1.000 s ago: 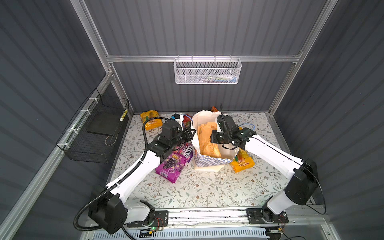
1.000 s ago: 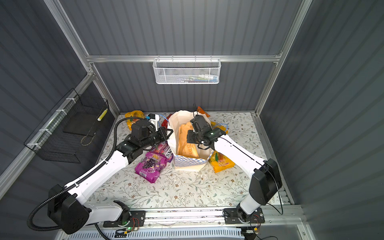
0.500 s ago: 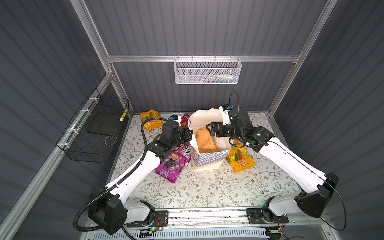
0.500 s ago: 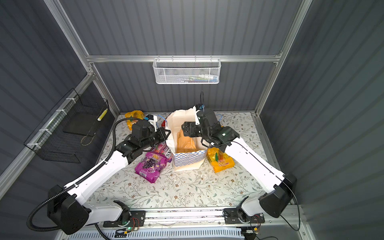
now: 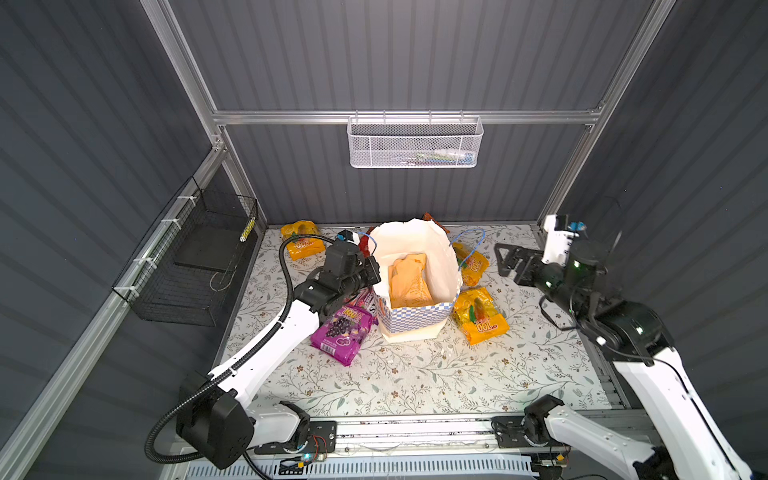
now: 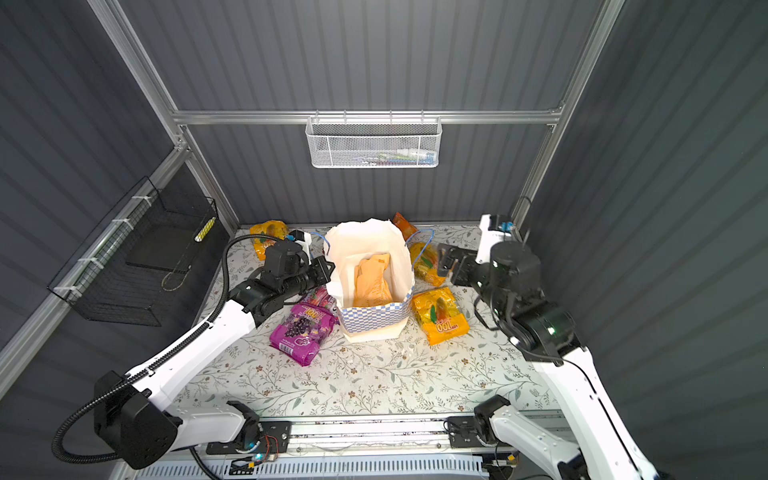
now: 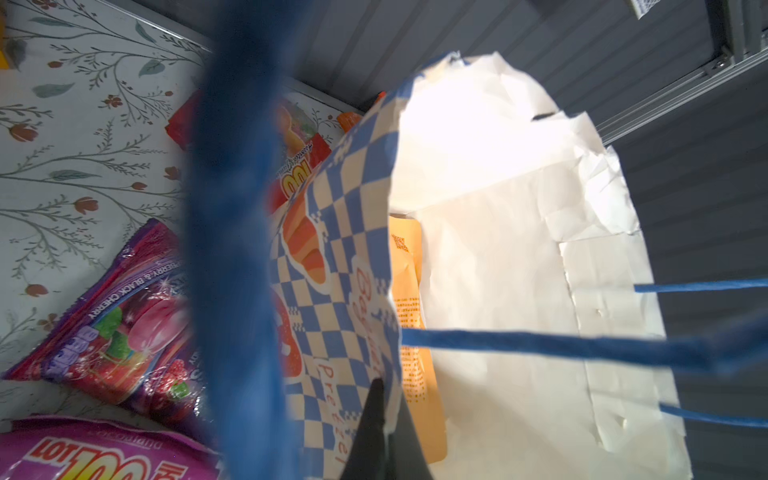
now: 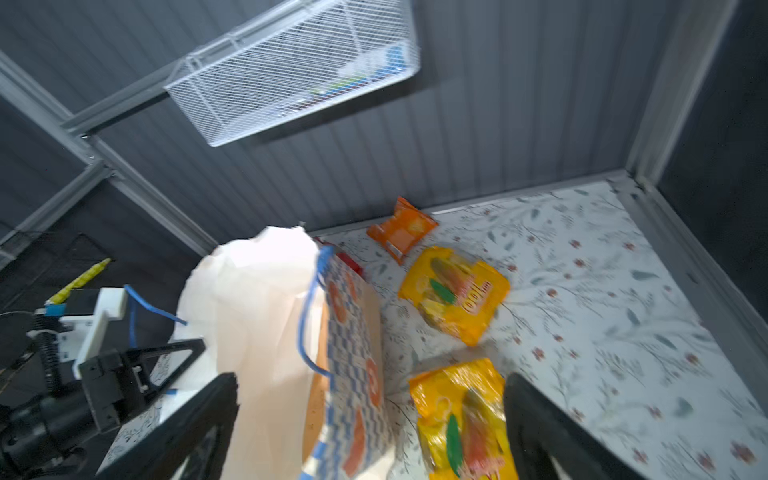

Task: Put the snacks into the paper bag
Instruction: 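Move the right gripper to the yellow Lot100 bag nearest the robot and grasp it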

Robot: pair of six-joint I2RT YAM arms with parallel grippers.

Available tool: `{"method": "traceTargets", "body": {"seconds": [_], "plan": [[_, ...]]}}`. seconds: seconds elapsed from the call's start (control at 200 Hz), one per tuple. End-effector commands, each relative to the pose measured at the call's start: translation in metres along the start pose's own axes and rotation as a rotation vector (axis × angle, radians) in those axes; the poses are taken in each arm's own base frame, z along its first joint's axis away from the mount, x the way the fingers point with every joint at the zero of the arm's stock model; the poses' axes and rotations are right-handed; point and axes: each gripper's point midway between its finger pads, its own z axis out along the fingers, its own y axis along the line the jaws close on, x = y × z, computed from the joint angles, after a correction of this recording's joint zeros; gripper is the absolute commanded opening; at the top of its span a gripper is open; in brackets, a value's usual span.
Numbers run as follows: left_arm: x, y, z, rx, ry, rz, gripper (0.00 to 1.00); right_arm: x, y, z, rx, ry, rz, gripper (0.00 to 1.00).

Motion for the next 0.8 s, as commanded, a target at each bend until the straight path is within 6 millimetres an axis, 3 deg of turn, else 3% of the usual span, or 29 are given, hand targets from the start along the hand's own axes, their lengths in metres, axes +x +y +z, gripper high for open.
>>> {"method": "traceTargets", "body": {"seconds": [0.0,0.065,0.415,0.505,0.575,0.791], "plan": [[0.004,0.012,-0.005,-0.066,0.011,0.073,0.00,0.031,-0.048,-0.008,0.160,0.006,0.082,0.99],[0.007,0.013,-0.007,-0.064,0.014,0.089,0.00,0.059,-0.069,-0.002,0.219,0.047,0.127,0.99],[0.025,-0.007,-0.008,0.050,0.021,0.154,0.00,0.225,-0.142,0.058,0.331,0.214,0.401,0.99],[0.025,-0.008,-0.007,0.067,0.009,0.148,0.00,0.251,-0.163,0.065,0.396,0.206,0.473,0.99],[0.026,-0.012,-0.007,0.095,0.009,0.139,0.00,0.262,-0.168,0.069,0.404,0.229,0.487,0.99],[0.027,-0.014,-0.008,0.108,0.012,0.143,0.00,0.273,-0.169,0.084,0.381,0.278,0.500,0.94]]}}
